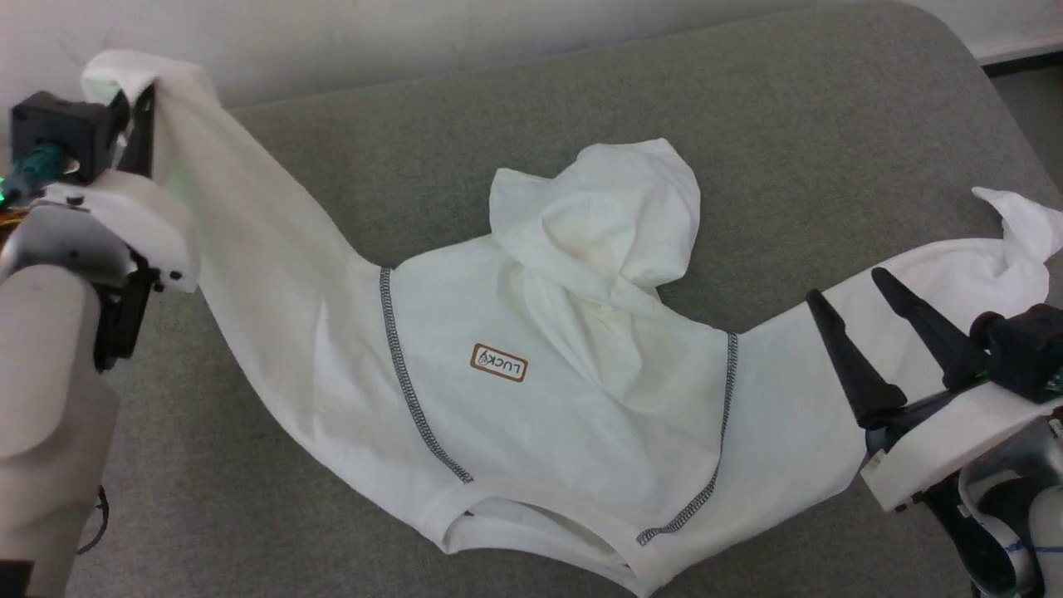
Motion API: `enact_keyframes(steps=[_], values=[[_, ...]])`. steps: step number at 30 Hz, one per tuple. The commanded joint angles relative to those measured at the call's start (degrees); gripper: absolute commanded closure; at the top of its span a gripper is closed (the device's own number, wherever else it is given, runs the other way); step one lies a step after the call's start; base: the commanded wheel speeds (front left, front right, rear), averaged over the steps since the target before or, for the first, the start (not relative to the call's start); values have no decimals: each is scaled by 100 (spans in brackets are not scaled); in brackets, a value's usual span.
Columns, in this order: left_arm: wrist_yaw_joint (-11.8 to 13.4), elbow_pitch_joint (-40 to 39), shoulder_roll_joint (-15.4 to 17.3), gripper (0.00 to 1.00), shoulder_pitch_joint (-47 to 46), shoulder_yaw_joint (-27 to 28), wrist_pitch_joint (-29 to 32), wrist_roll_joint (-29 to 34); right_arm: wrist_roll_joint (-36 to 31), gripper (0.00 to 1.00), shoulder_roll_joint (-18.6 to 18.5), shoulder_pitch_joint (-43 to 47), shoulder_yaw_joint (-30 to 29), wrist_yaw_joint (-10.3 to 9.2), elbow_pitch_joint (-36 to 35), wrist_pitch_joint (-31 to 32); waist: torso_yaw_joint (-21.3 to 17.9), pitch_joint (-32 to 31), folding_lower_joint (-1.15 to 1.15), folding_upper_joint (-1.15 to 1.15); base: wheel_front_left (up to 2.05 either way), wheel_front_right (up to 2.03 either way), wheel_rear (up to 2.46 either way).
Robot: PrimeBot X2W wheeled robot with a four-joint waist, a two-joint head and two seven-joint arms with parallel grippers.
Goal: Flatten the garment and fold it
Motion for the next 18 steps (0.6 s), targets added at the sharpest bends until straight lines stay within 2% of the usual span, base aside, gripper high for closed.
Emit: enact_keyframes(steps=[1,2,3,6,10,14,18], values=[[-174,231,-154,100,-195,-151,-106,43,-47,0,59,-110,47,-5,88,-38,-153,200,-1,0,0,0,0],[-316,440,-229,64,-261,-259,-95,28,-56,0,74,-127,79,-5,145,-39,-154,214,-1,0,0,0,0],[-372,700,-283,0,-309,-333,-27,31,-71,0,81,-142,115,-5,196,-40,-155,227,-1,0,0,0,0],[-491,1357,-424,0,-423,-482,13,34,-93,0,117,-182,221,-5,319,-50,-140,223,-1,0,0,0,0],[-489,1818,-585,0,-477,-501,-444,8,-108,0,138,-148,228,-5,456,-31,-20,61,-1,0,0,0,0],[-397,1893,-749,0,-320,-400,-982,-130,-128,0,114,10,212,-5,579,87,186,-238,-1,0,0,0,0],[-245,1591,-949,0,117,-232,-1380,-373,-97,0,161,310,142,-5,679,281,447,-582,-1,0,0,0,0]])
